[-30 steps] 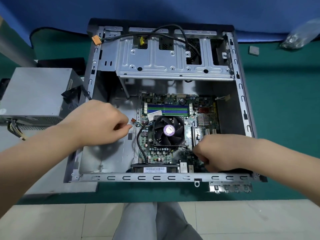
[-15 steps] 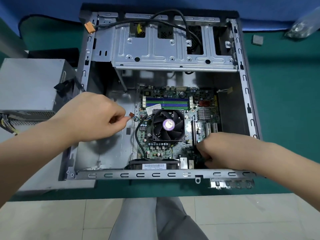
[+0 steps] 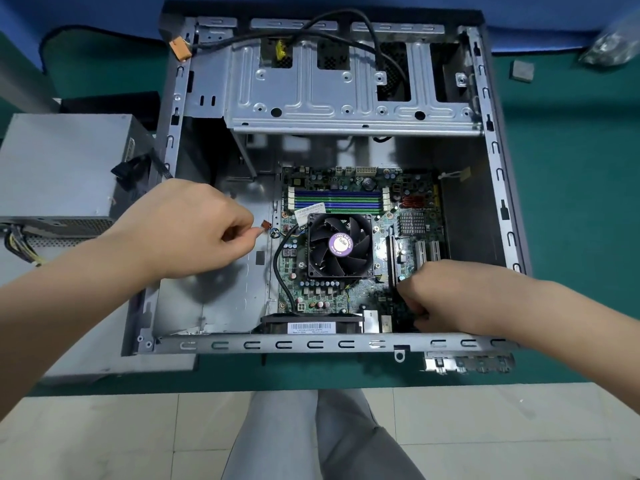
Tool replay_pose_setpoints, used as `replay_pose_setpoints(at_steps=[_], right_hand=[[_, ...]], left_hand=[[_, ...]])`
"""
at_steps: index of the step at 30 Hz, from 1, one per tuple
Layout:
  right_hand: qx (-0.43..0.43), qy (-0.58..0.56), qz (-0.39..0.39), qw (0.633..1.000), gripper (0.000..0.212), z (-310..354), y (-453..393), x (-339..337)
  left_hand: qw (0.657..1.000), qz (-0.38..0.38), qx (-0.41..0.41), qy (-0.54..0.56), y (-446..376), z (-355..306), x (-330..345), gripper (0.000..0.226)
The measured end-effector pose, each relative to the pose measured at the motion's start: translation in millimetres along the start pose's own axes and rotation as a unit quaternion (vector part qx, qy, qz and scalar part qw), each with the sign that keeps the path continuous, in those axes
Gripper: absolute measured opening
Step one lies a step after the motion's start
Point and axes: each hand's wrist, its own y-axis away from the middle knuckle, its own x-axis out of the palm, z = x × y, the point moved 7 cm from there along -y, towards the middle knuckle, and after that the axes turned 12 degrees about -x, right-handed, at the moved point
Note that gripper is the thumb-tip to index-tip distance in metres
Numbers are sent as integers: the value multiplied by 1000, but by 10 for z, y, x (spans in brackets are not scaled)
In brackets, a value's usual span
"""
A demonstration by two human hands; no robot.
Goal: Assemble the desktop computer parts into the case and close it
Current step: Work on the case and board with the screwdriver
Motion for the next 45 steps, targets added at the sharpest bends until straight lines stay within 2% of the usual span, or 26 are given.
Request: replay_pose_setpoints(at_steps=[9,14,16,20,24,28,29,31,32,34,37,40,45], right_hand=[[-1,4,12,1000,11,14,-4,5],[-66,114,-38,991,25,88,19,-97],[-100,131,-63,984,24,123,55,-131],[-129,96,-49,986,9,121,53,-82],[-57,-14,-15,998,29,-25,-19,-14],[-85,-1,3,996,38,39,-12,3],[-92,4,3,996,34,50,18,-10],[-133,62,-17,989,12,79,41,-38],[-144,85,-16,986,16,89,48,-30],[-138,62,-28,988,26,82,61,-34],[-124,61,-13,990,10,69,49,-57],[-83,-12,10,996,37,6,6,-1],[-78,-4,-6,997,39,36,-85,-6]], left_hand=[[1000,5,-7,-1,-3,11,19,40],[1000,5,-10,-3,-3,13,20,40],[1000,4,-10,5,-1,9,14,40],[1000,2,-13,19,3,12,-10,40],[1000,1,-12,15,6,6,-15,40],[1000,0,-9,17,11,-1,-17,39],[1000,0,-9,19,12,-1,-19,38],[1000,1,-10,19,9,2,-16,38],[1000,1,-11,19,9,5,-14,38],[1000,-3,-10,19,9,7,-13,39],[1000,-7,-9,14,13,6,-7,39],[1000,-9,-8,15,13,11,-6,39],[1000,-10,-5,15,14,7,-6,40]])
